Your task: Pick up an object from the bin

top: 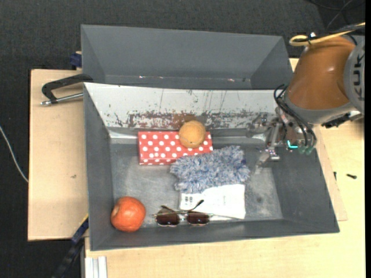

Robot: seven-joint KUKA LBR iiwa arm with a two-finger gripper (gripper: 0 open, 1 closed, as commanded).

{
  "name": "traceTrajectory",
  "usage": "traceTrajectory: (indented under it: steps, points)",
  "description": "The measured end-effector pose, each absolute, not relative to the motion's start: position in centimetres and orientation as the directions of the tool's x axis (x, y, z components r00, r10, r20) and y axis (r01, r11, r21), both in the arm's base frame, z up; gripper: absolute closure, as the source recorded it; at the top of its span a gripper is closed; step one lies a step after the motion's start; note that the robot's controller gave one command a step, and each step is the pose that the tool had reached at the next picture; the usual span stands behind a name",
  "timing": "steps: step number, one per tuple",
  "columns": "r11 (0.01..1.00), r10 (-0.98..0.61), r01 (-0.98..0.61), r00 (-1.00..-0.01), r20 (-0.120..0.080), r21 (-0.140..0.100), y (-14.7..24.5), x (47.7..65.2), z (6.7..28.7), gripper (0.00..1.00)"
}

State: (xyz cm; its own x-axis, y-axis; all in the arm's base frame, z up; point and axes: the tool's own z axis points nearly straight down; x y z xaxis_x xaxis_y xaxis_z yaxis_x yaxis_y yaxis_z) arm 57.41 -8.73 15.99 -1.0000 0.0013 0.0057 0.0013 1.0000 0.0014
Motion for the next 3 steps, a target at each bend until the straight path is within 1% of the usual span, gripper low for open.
traceTrajectory:
  steps: [1, 2, 3]
  points:
    - [1.0, 0.0, 0.0, -1.0, -0.002, 0.0, -8.7, 57.6, 16.4, 0.0]
    - [0.985, -0.173, -0.173, -0.985, -0.011, -0.006, -4.3, 56.5, 7.8, 1.0]
    - [0.985, -0.174, -0.174, -0.985, -0.011, -0.006, -4.3, 56.5, 7.8, 1.0]
